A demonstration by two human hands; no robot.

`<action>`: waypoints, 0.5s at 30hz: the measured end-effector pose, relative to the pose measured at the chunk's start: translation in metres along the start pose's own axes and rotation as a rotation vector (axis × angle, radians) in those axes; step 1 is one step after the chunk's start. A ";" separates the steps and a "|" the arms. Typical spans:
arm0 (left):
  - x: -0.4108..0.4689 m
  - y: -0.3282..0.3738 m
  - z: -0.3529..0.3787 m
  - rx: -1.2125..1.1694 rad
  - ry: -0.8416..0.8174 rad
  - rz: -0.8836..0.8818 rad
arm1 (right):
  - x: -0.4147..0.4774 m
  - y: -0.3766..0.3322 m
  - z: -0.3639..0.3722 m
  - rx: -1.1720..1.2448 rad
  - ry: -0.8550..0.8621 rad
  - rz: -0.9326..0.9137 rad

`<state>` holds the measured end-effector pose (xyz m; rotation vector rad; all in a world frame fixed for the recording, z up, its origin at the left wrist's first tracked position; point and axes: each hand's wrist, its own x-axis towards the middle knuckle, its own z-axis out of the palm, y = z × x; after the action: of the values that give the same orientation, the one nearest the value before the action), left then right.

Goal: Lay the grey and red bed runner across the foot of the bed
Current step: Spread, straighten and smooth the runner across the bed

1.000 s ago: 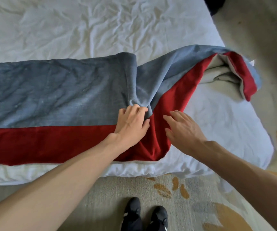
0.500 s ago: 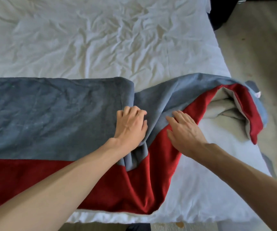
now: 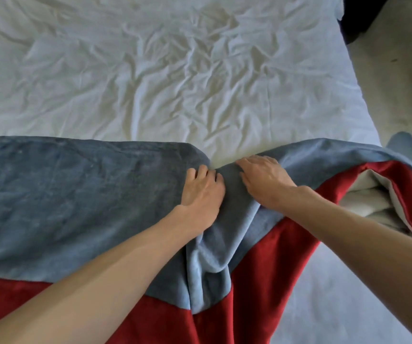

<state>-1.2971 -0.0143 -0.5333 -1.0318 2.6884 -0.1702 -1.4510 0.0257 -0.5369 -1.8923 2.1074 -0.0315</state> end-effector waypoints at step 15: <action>0.047 -0.013 -0.005 -0.019 -0.025 -0.084 | 0.024 0.048 -0.028 -0.121 -0.072 0.022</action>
<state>-1.3239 -0.0555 -0.5356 -1.1451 2.6312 -0.1463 -1.5062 0.0032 -0.5264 -1.9069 2.1256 0.1701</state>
